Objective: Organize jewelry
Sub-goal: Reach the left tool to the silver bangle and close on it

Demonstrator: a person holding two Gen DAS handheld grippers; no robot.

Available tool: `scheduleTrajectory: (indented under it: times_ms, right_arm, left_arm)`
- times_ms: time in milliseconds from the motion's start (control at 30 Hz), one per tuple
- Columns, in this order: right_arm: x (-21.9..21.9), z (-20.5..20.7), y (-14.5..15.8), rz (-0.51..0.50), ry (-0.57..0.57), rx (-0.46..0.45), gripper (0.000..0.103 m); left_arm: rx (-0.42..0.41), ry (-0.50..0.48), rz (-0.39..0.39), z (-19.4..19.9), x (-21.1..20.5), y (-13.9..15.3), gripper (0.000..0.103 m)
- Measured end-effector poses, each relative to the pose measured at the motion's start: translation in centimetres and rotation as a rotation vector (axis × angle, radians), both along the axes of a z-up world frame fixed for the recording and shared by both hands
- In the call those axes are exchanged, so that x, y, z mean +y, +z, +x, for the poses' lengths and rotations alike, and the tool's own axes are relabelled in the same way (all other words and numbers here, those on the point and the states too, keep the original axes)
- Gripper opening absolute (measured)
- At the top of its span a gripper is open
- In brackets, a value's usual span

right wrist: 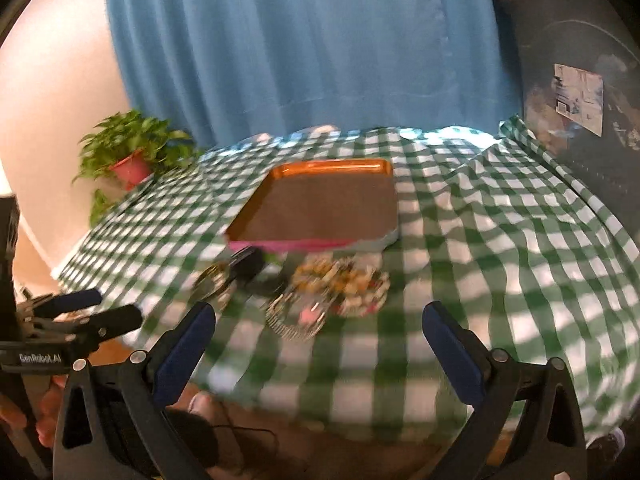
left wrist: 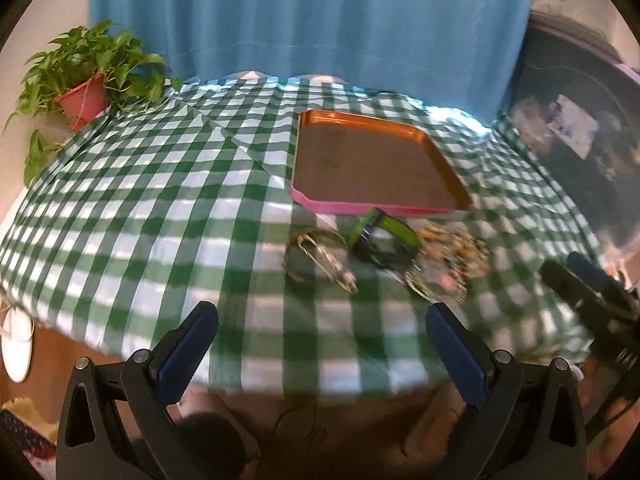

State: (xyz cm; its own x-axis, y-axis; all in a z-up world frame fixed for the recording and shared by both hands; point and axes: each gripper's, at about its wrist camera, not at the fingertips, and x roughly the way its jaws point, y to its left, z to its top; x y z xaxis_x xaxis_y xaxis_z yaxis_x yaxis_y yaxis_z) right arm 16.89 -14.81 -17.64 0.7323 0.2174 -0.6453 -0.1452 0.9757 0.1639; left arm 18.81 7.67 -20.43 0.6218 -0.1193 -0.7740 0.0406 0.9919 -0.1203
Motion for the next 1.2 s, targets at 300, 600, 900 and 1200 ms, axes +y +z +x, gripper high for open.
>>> scheduleTrajectory:
  times_ms: [300, 600, 900, 1200]
  right_arm:
    - [-1.3, 6.3, -3.0, 0.07, 0.055, -0.036, 0.103]
    - [3.0, 8.3, -3.4, 0.131, 0.235, -0.029, 0.103]
    - [7.5, 9.7, -6.1, 0.034, 0.328, 0.035, 0.103]
    - [10.4, 10.8, -7.0, -0.043, 0.439, 0.035, 0.098]
  left_arm:
    - [0.021, -0.056, -0.011, 7.3, 0.6, -4.1, 0.08]
    - [0.096, -0.128, -0.063, 7.5, 0.9, -6.7, 0.08]
    - [0.073, -0.13, -0.057, 8.7, 1.0, -6.7, 0.054]
    - [0.065, -0.109, -0.155, 8.3, 3.3, -6.7, 0.054]
